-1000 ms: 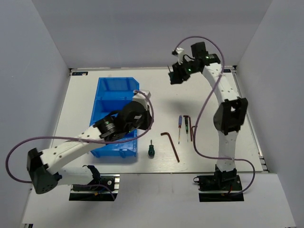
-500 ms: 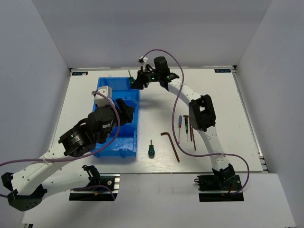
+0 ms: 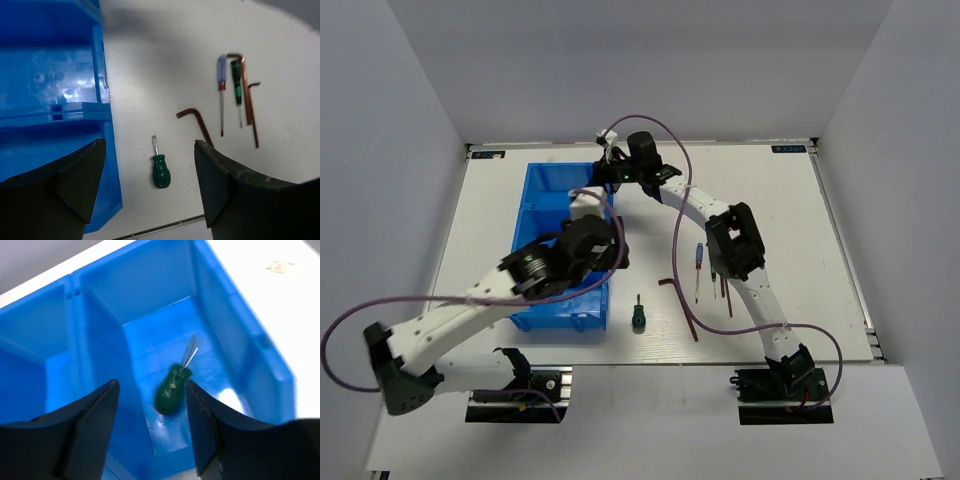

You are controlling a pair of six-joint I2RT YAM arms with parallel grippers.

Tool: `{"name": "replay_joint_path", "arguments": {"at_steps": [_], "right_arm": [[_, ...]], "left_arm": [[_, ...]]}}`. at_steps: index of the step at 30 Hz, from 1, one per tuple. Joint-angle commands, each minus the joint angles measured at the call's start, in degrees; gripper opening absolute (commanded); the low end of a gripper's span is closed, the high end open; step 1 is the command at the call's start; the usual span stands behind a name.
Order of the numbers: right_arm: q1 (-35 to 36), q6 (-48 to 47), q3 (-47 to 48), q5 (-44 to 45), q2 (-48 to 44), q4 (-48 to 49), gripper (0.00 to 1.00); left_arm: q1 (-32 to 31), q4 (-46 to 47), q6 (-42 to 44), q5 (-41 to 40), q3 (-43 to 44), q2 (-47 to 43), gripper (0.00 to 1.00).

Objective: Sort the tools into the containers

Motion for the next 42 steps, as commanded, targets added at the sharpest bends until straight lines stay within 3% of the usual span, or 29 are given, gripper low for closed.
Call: {"name": "replay_joint_path", "arguments": {"at_steps": [1, 4, 7, 8, 10, 11, 12, 14, 16, 17, 18, 19, 20, 22, 24, 25, 30, 37, 38, 40, 41, 42], "right_arm": [[-0.92, -0.92, 1.66, 2.96, -1.00, 3.65, 0.62], [-1.01, -0.13, 0.53, 3.15, -2.67, 4.36, 0.70], [-2.14, 1.10, -3.32, 3.58, -6.52, 4.89, 0.66], [-2.58, 1.10, -4.13, 7.24, -8.80, 4.28, 0.48], [-4.24, 0.49, -6.41, 11.82, -13.62, -2.63, 0.19], [-4.87, -0.82, -6.77, 16.46, -14.44, -5.72, 0.06], [-5.57, -1.01, -7.12, 20.33, -15.32, -11.14, 0.00], [-9.17, -2.06, -8.26, 22.65, -18.40, -24.58, 0.00], [-13.46, -2.15, -11.67, 22.31, -24.24, -30.15, 0.00], [-14.36, -2.24, -19.18, 21.61, -26.12, -31.92, 0.00], [-16.45, -4.59, -21.69, 20.73, -29.88, -32.90, 0.20], [-18.21, -5.48, -23.71, 17.94, -31.66, -35.08, 0.70], [-19.62, -8.80, -28.87, 16.95, -36.11, -37.89, 0.79], [-20.69, -11.36, -31.54, 15.28, -38.17, -43.24, 0.84], [-22.88, -11.47, -35.32, 15.19, -41.42, -46.96, 0.76], [-23.67, -11.29, -36.55, 14.66, -42.39, -48.36, 0.67], [-28.68, -9.45, -49.37, 13.08, -50.57, -45.13, 0.65], [-31.33, -7.51, -53.53, 10.54, -53.74, -43.80, 0.65], [-31.59, -7.60, -53.62, 9.92, -54.00, -43.72, 0.63], [-31.94, -8.39, -54.84, 8.33, -55.05, -43.98, 0.52], [-31.94, -9.17, -55.11, 7.20, -55.66, -43.89, 0.19], [-32.03, -9.97, -55.29, 6.84, -56.37, -44.33, 0.00]], "left_arm": [[-0.26, -3.82, 1.01, 6.67, 2.99, 7.00, 0.82], [-0.26, 0.47, 1.01, 8.43, 1.07, 6.76, 0.78], [-0.26, 3.64, 1.01, 8.97, -1.75, 3.95, 0.50], [-0.26, 3.65, 1.01, 8.97, -2.28, 3.94, 0.37], [-0.26, 2.34, 1.01, 9.67, -2.98, 4.46, 0.30], [-0.26, 1.81, 1.01, 11.67, -3.51, 6.46, 0.30], [-0.26, 1.81, 1.01, 12.82, -3.51, 8.05, 0.30], [-0.26, -0.12, 1.01, 16.50, -2.29, 14.87, 0.31], [-0.26, -0.65, 1.01, 20.19, -0.27, 19.91, 0.47], [-0.95, -1.18, 0.40, 21.35, 0.26, 22.19, 0.53], [-0.96, -1.18, -0.39, 22.40, 0.27, 26.05, 0.64], [-0.96, -1.18, -1.18, 23.55, 0.79, 27.48, 0.69], [-1.57, -1.18, -1.89, 23.56, 0.80, 28.62, 0.71], [-1.58, -0.40, -3.29, 25.13, 0.01, 31.25, 0.71], [-2.10, 0.14, -3.83, 26.28, -0.52, 32.67, 0.73], [-2.10, 0.14, -3.83, 26.28, -0.52, 33.37, 0.73], [-2.63, -0.39, -3.83, 26.80, 0.97, 38.29, 0.73], [-4.39, -0.39, -5.93, 27.60, -0.08, 41.64, 0.61], [-4.39, -0.91, -5.94, 26.56, -0.08, 41.64, 0.45], [-4.39, -0.92, -5.94, 24.53, 1.31, 41.64, 0.26], [-4.39, -1.88, -5.41, 23.74, 4.02, 40.95, 0.12], [-4.39, -2.41, -4.89, 21.99, 6.05, 40.94, 0.07]]}}
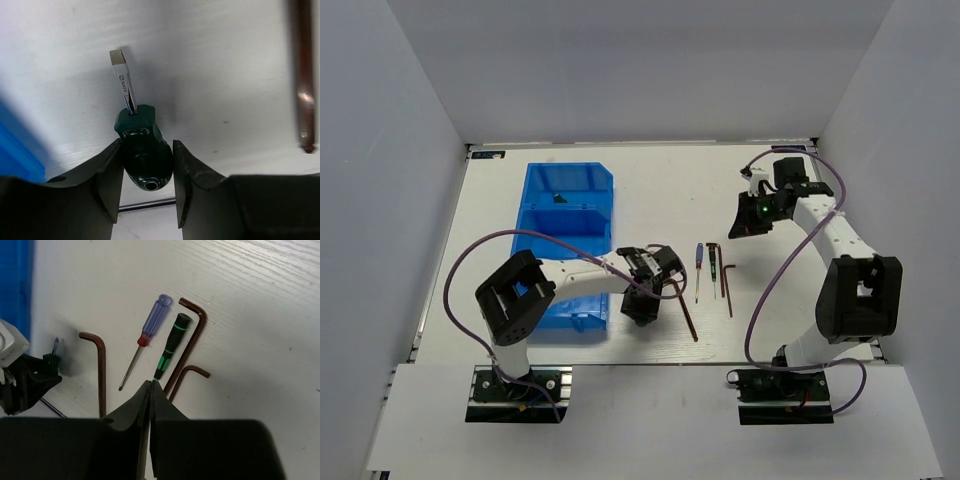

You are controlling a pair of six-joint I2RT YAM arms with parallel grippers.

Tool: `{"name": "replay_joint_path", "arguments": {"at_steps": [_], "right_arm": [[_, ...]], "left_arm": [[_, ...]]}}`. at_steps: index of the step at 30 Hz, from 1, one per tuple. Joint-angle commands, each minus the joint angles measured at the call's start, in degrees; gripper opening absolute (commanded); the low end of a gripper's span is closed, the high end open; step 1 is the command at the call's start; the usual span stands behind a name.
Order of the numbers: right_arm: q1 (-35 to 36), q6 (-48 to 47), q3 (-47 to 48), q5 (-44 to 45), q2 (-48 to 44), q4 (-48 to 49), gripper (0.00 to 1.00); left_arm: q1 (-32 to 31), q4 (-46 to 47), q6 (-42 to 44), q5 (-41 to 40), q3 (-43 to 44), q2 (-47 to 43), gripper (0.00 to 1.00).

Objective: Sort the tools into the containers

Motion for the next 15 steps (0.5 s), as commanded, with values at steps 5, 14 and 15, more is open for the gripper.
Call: {"name": "replay_joint_path", "arguments": {"at_steps": [5, 14, 15], "right_arm": [[0.03, -9.59, -5.78, -4.97, -5.70, -0.97, 0.14], [-0.05, -17.44, -11.24, -6.12, -6.32, -0.87, 0.91], [0.03, -17.45, -11.06, -6.29, -6.32, -1.14, 0.91]], "left_arm": [[2.81, -3.23, 6.52, -14.45, 21.70, -2.48, 0.01], [27.13, -3.06, 11.90, -21.17, 32.54, 2.88, 0.04], [28.82, -3.06, 12.60, -21.18, 33.51, 4.28, 0.04]]}}
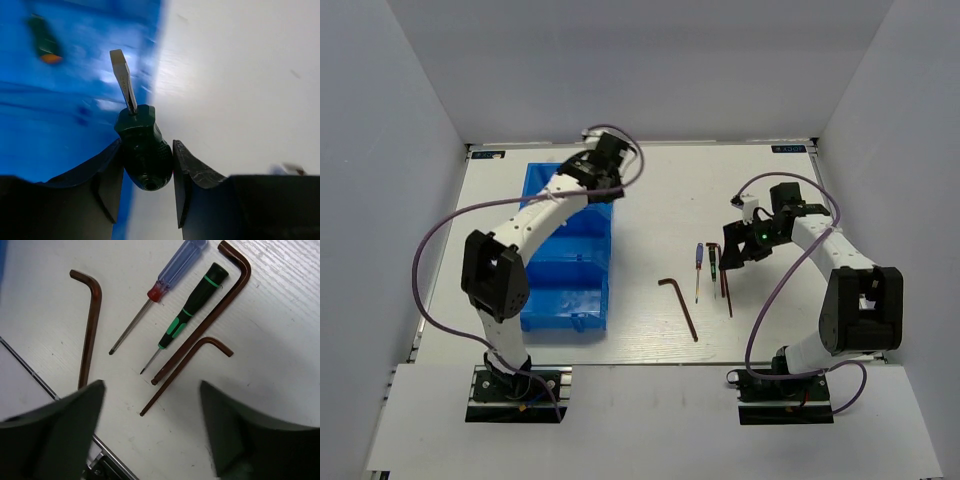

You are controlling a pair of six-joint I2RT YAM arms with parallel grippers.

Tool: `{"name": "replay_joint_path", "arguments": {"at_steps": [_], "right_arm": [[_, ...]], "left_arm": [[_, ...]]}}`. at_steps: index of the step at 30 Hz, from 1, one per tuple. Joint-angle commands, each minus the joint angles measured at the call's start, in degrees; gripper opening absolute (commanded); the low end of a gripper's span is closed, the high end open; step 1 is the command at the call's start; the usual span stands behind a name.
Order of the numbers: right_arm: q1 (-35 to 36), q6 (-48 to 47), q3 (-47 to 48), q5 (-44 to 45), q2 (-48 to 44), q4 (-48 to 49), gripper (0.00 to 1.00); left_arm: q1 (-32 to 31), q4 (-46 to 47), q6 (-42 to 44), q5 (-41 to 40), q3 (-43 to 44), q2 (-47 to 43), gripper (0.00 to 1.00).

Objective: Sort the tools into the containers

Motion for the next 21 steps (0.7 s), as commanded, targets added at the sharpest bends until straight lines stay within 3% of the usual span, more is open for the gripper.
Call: {"name": "replay_joint_path", "arguments": {"at_steps": [1, 2, 3, 4, 9, 10, 11, 12, 13, 15, 17, 19, 20, 21], "right_arm": [[-0.14, -3.48, 1.83, -2.79, -1.09, -0.38, 0.76], [-0.14, -3.31, 1.75, -3.41, -1.27, -0.38, 0.60], [0.12, -3.30, 1.92, -3.85, -1.01, -0.47, 0.37], [0.12, -0.87, 1.93, -3.33, -0.92, -0.21, 0.00], [0.21, 1.35, 1.84, -3.06, -0.13, 1.28, 0.03], [0.39, 1.62, 1.92, -2.54, 0.05, 1.03, 0.39], [0.39, 1.62, 2.36, -2.19, 0.48, 0.85, 0.55], [0.65, 1.53, 2.97, -1.66, 1.27, 0.41, 0.67], [0.74, 0.92, 3.59, -1.05, 1.71, -0.37, 0.77], [1.09, 0.57, 4.91, 1.76, 3.55, -0.47, 0.90], [2.22, 0.04, 6.05, 3.87, 4.53, -0.73, 0.90], [2.84, 0.38, 7.81, 5.46, 7.16, -1.78, 0.81], [3.46, 1.00, 8.16, 6.33, 8.13, -1.70, 0.66], [4.25, 1.70, 8.34, 7.13, 9.09, -1.26, 0.57]], "left_arm": [[6.75, -1.75, 3.86, -3.15, 3.87, 3.65, 0.04], [7.82, -1.75, 3.87, -2.62, 5.02, 3.67, 0.04], [8.78, -2.53, 3.87, -2.61, 6.34, 4.71, 0.04], [9.66, -2.54, 4.48, -2.09, 8.79, 6.81, 0.04], [14.24, -3.77, 5.01, -1.47, 14.34, 11.75, 0.09], [14.77, -3.77, 5.01, -0.95, 14.35, 12.36, 0.21], [14.77, -3.77, 5.01, -0.25, 15.22, 13.50, 0.29], [15.64, -4.64, 5.53, -0.24, 15.23, 13.51, 0.38], [16.17, -5.26, 5.54, -0.24, 15.23, 14.03, 0.59], [16.70, -3.87, 5.54, 0.98, 13.32, 12.65, 0.74], [16.70, -2.02, 6.59, 1.51, 11.72, 10.80, 0.80], [16.70, -0.34, 7.91, 2.05, 11.19, 8.60, 0.81], [16.70, 0.27, 10.00, 2.05, 11.19, 7.98, 0.81], [15.92, 0.27, 11.59, 2.83, 11.97, 7.36, 0.80]]}}
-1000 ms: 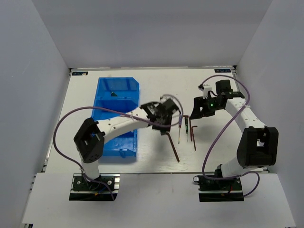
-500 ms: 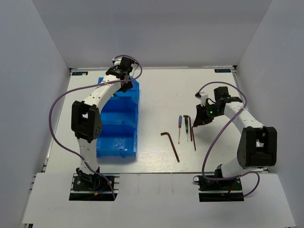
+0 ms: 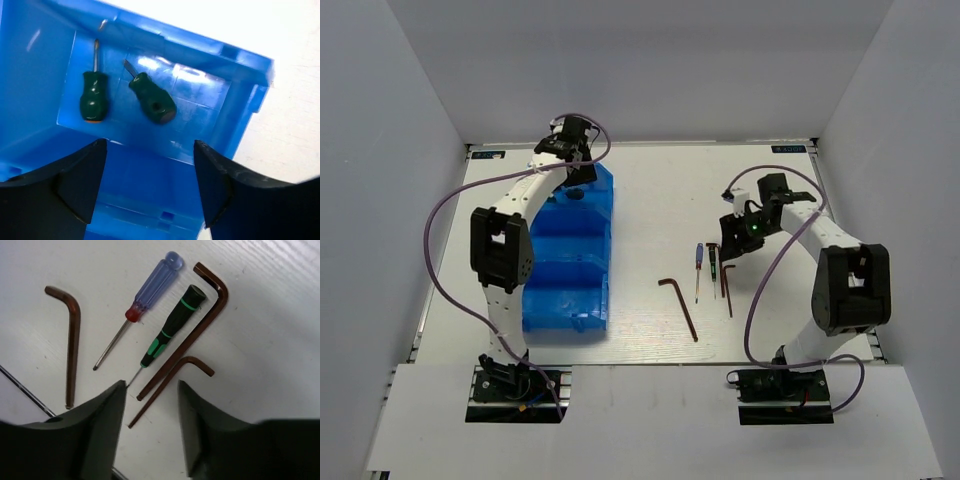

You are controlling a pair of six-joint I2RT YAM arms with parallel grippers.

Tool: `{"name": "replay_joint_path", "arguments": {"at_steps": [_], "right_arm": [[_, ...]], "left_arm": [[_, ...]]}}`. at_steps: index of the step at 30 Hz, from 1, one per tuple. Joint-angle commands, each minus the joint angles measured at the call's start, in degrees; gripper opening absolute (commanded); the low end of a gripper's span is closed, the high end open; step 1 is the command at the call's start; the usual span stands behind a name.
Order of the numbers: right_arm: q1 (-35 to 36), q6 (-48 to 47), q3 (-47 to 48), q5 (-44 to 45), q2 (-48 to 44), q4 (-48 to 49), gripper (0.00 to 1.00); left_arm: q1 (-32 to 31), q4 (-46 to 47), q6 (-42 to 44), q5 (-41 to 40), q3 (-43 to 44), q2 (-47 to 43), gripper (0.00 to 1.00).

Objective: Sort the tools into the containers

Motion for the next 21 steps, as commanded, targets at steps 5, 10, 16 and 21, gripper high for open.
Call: {"name": "replay_joint_path", "arguments": {"at_steps": [5, 10, 16, 21], "right_arm": [[4.84, 5.05, 5.99, 12.23, 5.53, 1.68, 0.27], [6.33, 7.16, 8.81, 20.42, 10.10, 1.51, 0.26], [7.04, 7.24, 9.07, 21.48, 13.35, 2.39, 0.31], [8.26, 9.35, 9.60, 21.39, 15.73, 3.27, 0.36]], "left_arm": [[-2.43, 11.55, 14.01, 21.20, -12.11, -16.50, 0.08], [-5.33, 14.27, 13.32, 27.06, -26.81, -29.58, 0.30], [-7.88, 14.81, 9.28, 27.76, -39.22, -42.08, 0.66], [-8.93, 12.44, 8.21, 27.76, -41.25, -47.27, 0.69]]}}
